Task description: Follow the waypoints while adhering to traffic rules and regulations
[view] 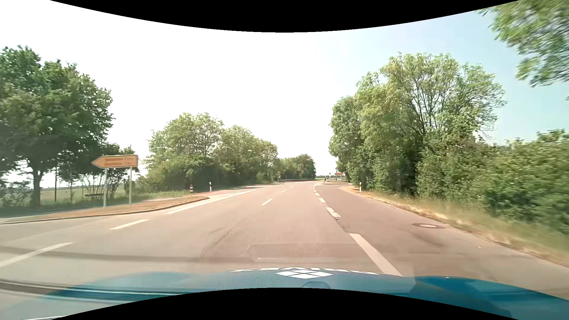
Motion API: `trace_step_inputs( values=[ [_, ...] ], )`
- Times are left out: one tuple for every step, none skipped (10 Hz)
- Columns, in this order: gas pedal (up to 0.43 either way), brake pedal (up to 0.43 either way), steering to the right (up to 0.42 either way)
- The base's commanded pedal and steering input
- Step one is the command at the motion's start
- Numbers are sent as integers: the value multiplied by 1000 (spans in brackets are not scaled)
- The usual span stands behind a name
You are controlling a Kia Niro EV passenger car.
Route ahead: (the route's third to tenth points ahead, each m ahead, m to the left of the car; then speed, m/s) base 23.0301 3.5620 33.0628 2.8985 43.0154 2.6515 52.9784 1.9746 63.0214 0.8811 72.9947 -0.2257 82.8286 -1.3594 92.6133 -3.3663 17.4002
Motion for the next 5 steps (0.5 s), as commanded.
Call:
trace_step_inputs(
  values=[
    [177,0,6],
    [177,0,6],
    [177,0,5],
    [177,0,6],
    [177,0,6]
  ],
)
